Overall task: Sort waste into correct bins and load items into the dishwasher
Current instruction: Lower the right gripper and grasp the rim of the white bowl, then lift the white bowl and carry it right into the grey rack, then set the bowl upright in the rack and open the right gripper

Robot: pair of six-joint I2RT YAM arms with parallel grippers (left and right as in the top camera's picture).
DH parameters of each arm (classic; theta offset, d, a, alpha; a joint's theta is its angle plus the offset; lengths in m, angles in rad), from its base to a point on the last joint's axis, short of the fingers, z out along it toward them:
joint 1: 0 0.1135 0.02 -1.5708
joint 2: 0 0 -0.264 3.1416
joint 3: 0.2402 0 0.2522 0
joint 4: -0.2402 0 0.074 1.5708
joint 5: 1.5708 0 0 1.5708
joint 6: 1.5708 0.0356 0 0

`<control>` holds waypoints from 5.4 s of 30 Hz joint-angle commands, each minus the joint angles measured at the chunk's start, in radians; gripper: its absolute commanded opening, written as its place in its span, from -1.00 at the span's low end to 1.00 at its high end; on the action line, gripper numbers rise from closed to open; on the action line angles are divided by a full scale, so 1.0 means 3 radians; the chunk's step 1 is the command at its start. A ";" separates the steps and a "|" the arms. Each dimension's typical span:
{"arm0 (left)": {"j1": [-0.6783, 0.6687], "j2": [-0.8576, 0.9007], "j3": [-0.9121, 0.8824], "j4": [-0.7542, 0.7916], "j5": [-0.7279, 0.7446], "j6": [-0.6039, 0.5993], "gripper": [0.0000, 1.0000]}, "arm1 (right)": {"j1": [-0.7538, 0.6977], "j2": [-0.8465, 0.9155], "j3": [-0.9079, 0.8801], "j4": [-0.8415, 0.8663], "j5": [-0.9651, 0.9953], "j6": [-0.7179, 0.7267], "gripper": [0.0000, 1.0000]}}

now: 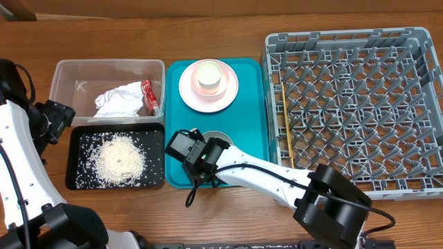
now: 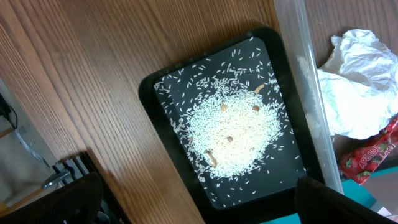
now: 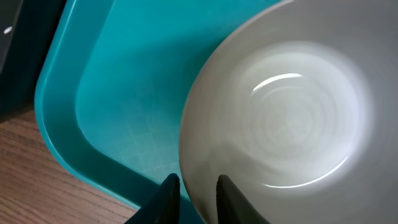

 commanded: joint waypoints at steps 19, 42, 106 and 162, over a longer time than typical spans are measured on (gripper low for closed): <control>-0.0009 -0.0042 0.0079 -0.0004 0.0013 -0.0034 1.00 | -0.0003 0.0011 -0.0102 0.0010 0.0051 -0.0009 -0.75; -0.0052 -0.0041 0.0079 -0.0003 0.0013 -0.0034 1.00 | -0.0278 -0.0942 0.0623 -0.0749 -0.0548 0.0164 -0.92; -0.0067 -0.0039 0.0079 -0.0003 0.0013 -0.0034 1.00 | -0.4292 -0.2174 -0.1995 -0.1172 -0.4461 -0.2429 -0.93; -0.0065 -0.0039 0.0079 -0.0003 0.0013 -0.0034 1.00 | -0.3952 -0.2206 -0.0493 -0.2481 -0.2668 -0.2090 -0.72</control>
